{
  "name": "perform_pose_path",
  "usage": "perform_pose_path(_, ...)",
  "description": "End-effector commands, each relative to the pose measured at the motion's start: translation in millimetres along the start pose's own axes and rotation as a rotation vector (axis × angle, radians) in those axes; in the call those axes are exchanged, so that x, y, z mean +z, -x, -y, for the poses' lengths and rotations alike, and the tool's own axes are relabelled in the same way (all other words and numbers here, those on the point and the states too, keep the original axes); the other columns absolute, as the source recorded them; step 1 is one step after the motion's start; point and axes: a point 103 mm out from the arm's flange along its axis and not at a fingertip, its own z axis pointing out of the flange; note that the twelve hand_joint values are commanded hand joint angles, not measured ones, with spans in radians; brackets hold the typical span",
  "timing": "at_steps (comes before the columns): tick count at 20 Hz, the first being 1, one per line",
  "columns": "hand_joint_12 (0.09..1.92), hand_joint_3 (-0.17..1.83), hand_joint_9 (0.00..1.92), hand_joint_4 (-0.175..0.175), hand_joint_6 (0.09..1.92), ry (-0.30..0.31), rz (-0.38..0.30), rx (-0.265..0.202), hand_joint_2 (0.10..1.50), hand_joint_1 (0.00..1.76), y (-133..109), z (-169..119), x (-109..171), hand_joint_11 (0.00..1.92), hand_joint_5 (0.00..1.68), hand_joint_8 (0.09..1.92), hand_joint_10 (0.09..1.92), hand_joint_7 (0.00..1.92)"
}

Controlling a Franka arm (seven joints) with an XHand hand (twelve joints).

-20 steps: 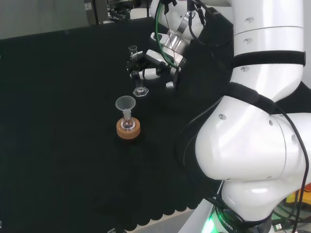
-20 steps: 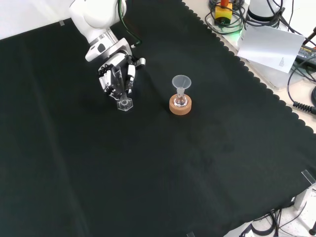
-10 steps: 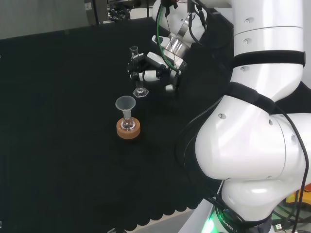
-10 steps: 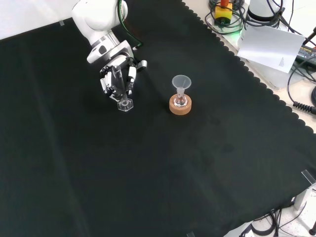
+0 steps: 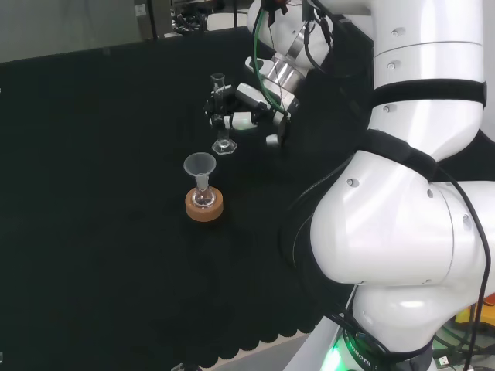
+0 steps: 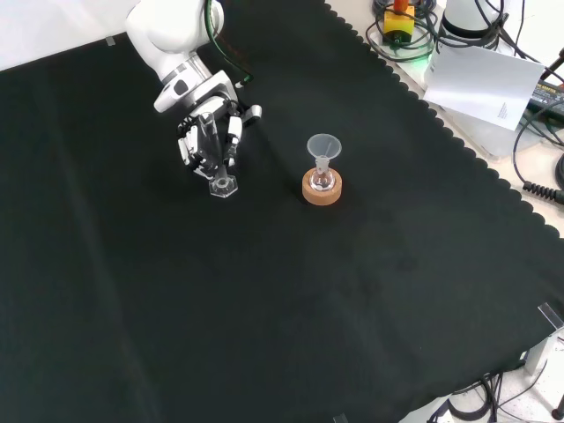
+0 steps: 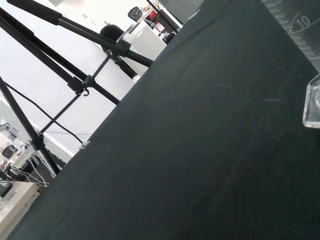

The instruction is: Put the graduated cylinder back on the table.

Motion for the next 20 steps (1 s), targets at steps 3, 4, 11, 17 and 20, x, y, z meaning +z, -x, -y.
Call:
perform_pose_path(3,1.04,-0.17,1.17,-0.035,0.74,0.007,-0.021,0.01,1.12,1.12,0.3,5.5,-3.7,0.85,0.76,0.58,0.09,0.75)
perform_pose_path(4,1.05,-0.17,1.17,-0.034,0.73,0.008,-0.021,0.01,1.12,1.11,-0.1,5.7,-3.9,0.84,0.76,0.58,0.09,0.75)
perform_pose_path(11,1.1,-0.17,1.11,-0.036,0.71,-0.007,-0.009,0.01,1.11,1.08,-4.6,3.3,-7.8,0.76,0.72,0.58,0.09,0.7)
perform_pose_path(17,1.25,-0.17,0.93,-0.047,0.63,-0.017,0.011,0.036,1.06,1.0,-5.3,0.0,-10.0,0.5,0.52,0.6,0.09,0.54)
perform_pose_path(20,1.31,-0.17,0.8,-0.059,0.46,-0.025,0.022,0.055,1.03,0.95,-6.1,-1.1,-15.2,0.36,0.39,0.64,0.09,0.37)
